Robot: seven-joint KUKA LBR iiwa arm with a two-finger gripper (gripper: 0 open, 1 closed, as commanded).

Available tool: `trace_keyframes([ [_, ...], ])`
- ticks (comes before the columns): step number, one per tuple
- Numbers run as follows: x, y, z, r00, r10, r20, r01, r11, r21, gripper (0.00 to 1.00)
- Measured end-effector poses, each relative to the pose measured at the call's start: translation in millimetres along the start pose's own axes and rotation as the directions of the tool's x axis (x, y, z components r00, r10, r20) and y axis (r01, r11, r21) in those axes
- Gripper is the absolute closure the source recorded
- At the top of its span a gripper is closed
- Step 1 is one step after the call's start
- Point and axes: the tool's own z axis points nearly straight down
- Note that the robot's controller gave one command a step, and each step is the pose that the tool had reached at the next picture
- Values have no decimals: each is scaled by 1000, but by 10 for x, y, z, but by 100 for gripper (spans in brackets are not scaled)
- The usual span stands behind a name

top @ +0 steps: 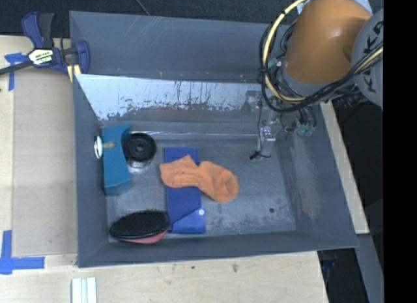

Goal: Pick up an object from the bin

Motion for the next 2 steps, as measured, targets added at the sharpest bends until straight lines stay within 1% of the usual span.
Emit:
trace_keyframes([
  [1,-11,0,-53,1000,0,8,0,1000,0,0],
  [2,-43,285,465,999,-30,15,30,1000,1,0],
])
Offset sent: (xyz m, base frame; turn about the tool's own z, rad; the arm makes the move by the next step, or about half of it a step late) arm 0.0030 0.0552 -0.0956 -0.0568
